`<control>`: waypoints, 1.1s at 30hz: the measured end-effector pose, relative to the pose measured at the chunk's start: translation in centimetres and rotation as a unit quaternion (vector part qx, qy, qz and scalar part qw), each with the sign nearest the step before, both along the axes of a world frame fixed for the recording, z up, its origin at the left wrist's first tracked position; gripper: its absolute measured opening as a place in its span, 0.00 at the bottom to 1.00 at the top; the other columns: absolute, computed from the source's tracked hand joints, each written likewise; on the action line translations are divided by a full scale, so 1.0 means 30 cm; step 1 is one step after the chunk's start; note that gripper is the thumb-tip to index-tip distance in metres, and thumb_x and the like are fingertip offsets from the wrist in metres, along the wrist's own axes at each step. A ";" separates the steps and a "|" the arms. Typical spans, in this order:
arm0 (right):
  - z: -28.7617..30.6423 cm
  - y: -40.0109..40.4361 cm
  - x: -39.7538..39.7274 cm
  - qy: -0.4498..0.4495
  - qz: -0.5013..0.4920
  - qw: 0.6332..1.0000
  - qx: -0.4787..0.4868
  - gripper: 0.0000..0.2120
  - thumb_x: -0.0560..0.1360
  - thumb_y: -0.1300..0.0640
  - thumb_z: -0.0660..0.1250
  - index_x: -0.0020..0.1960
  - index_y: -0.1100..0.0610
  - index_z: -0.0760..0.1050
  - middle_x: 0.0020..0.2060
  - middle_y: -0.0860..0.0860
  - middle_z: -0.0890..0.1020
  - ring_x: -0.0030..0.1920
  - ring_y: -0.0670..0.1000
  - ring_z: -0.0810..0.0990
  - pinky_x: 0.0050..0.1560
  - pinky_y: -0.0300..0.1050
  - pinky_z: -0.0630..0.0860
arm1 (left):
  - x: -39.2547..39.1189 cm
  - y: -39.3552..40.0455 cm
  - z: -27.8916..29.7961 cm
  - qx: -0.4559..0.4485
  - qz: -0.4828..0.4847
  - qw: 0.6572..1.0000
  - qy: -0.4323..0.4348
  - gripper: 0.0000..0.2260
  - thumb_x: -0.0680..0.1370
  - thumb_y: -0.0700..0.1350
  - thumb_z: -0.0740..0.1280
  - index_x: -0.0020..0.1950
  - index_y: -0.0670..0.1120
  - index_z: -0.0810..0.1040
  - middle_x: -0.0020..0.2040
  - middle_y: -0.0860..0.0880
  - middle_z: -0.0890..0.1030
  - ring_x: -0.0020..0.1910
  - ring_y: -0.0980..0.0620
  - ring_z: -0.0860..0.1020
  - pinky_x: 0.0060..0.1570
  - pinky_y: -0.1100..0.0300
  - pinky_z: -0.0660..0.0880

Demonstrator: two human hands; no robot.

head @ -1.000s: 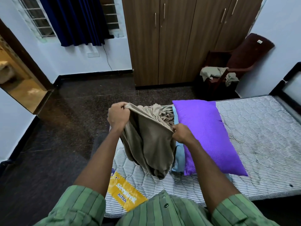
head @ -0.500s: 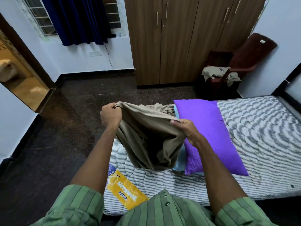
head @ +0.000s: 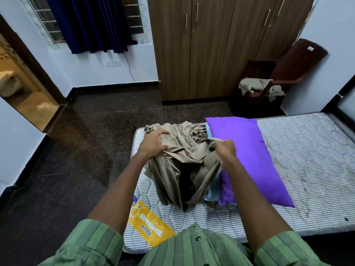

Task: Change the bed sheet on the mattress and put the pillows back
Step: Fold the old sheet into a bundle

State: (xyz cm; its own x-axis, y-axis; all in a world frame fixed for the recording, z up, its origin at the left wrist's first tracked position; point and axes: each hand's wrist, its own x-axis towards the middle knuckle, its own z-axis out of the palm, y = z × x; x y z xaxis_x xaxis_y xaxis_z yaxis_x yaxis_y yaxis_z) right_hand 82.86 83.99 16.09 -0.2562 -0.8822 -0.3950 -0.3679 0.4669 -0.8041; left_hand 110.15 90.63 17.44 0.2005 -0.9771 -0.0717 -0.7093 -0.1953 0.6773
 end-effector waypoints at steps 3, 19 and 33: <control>0.006 0.031 0.029 0.183 0.225 0.956 -0.050 0.05 0.73 0.61 0.69 0.47 0.56 0.82 0.44 0.53 0.84 0.50 0.57 0.82 0.47 0.45 0.77 | -0.038 -0.015 -0.002 -0.013 -0.075 0.997 0.006 0.12 0.69 0.46 0.80 0.49 0.57 0.85 0.27 0.50 0.68 0.28 0.49 0.64 0.33 0.57 0.62; 0.022 -0.008 -0.055 0.208 0.347 0.914 0.020 0.05 0.69 0.62 0.69 0.36 0.55 0.79 0.33 0.50 0.79 0.36 0.50 0.76 0.32 0.39 0.69 | -0.055 -0.017 0.014 -0.006 -0.140 0.990 0.031 0.04 0.75 0.48 0.78 0.41 0.52 0.85 0.24 0.58 0.69 0.25 0.59 0.62 0.29 0.62 0.60; 0.022 0.063 0.145 0.034 0.363 0.916 -0.167 0.07 0.68 0.59 0.77 0.40 0.55 0.78 0.30 0.46 0.79 0.31 0.43 0.75 0.36 0.45 0.74 | -0.208 -0.013 -0.023 0.034 -0.132 0.983 -0.122 0.04 0.70 0.49 0.71 0.41 0.51 0.80 0.34 0.54 0.80 0.39 0.50 0.82 0.37 0.56 0.75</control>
